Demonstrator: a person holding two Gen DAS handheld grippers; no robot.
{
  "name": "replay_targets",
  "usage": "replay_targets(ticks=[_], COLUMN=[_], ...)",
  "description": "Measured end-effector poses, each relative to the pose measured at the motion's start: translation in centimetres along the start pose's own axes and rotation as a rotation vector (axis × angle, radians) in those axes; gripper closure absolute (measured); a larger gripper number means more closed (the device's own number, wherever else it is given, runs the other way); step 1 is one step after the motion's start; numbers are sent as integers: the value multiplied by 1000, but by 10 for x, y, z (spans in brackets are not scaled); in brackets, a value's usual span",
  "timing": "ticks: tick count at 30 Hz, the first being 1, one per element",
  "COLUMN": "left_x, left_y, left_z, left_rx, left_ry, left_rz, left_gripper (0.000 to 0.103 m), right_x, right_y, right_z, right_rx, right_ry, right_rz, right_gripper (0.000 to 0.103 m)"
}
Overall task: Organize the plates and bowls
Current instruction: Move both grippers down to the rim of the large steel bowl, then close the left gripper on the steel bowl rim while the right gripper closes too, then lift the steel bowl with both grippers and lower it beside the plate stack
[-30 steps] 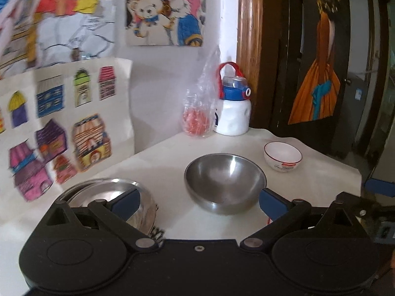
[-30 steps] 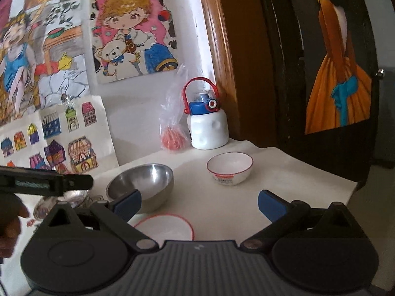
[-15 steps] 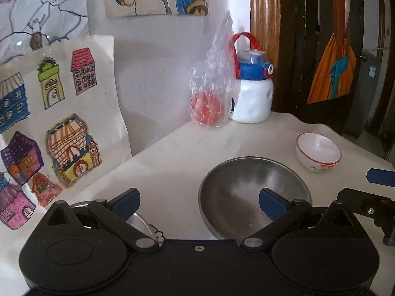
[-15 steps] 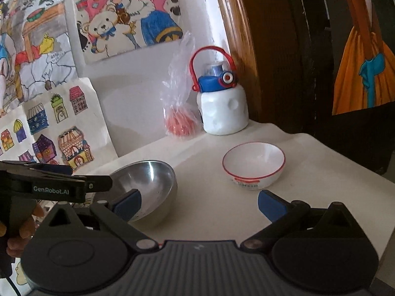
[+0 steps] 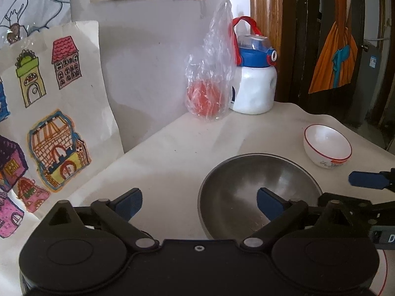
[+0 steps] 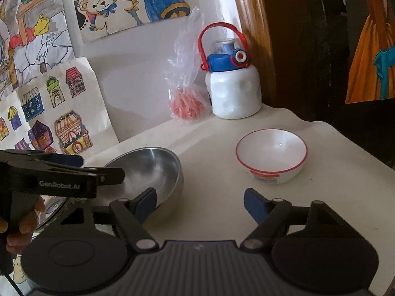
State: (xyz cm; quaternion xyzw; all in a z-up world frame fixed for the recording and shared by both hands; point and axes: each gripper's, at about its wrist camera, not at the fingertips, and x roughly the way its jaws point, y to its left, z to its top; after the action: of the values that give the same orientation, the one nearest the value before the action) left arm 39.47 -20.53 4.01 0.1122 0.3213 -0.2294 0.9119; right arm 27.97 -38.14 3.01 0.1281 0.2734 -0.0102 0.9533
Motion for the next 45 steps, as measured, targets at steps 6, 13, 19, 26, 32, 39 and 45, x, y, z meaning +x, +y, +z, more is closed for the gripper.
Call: replay_targets(ticks=[6, 13, 19, 26, 32, 39, 45], left_x=[4, 11, 6, -21, -64, -120, -154], left_y=[1, 0, 3, 8, 19, 33, 47], left_z=[-1, -6, -7, -2, -3, -32, -74], left_rx=[-18, -57, -105, -150, -190, -235, -292], left_ry=[26, 89, 87, 34, -20, -11, 65], left_rz=[-27, -62, -63, -58, -66, -62, -66], left_gripper=[26, 75, 84, 84, 84, 84, 84], right_x=[2, 9, 9, -16, -51, -90, -114], right_y=[8, 10, 7, 18, 36, 72, 100], right_z=[0, 2, 3, 8, 10, -12, -46], right_rx=[4, 77, 137, 132, 113, 96, 71], right_ry=[9, 58, 68, 23, 9, 77, 141], right_rz=[32, 122, 115, 134, 176, 236, 256], right_gripper=[45, 75, 82, 83, 83, 82, 82])
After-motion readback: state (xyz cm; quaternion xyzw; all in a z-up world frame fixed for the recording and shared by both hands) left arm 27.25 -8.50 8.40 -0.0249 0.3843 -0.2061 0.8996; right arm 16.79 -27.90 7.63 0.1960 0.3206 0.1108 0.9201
